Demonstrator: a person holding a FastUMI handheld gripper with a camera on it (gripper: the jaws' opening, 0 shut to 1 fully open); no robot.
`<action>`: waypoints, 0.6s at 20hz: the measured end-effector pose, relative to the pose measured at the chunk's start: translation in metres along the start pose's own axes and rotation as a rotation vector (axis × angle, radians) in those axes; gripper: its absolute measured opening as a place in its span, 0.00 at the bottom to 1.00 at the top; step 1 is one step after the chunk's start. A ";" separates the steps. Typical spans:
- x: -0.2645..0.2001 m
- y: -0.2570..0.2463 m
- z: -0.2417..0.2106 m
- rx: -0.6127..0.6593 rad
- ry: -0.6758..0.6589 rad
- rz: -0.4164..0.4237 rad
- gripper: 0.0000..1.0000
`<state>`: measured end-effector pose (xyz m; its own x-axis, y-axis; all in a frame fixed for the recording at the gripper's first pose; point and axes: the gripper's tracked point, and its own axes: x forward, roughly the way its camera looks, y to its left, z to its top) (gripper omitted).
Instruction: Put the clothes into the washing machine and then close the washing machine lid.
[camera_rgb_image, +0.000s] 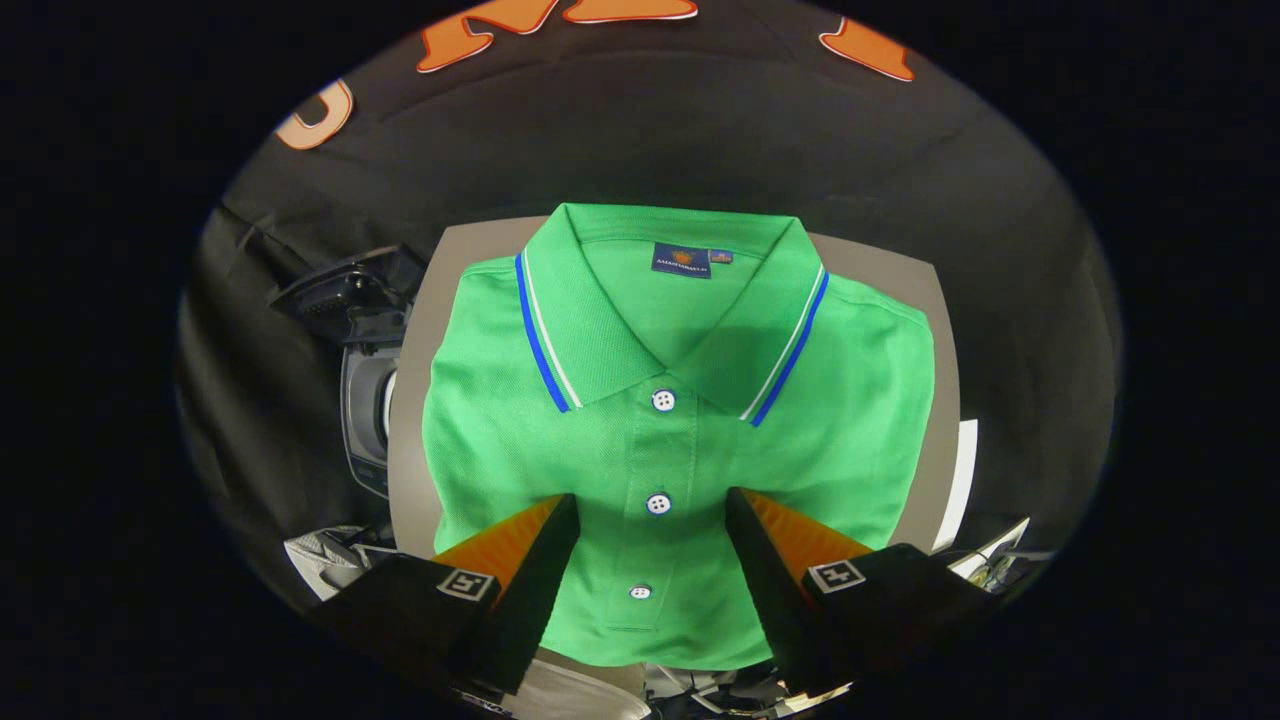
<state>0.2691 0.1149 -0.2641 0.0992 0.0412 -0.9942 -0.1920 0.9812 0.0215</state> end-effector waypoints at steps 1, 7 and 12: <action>-0.001 0.000 0.000 -0.007 0.003 0.004 0.95; -0.006 0.001 0.002 -0.002 -0.053 0.073 0.27; -0.010 0.006 0.008 0.022 -0.342 0.129 0.09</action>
<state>0.2749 0.1218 -0.2536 0.3970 0.2216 -0.8906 -0.2038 0.9675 0.1499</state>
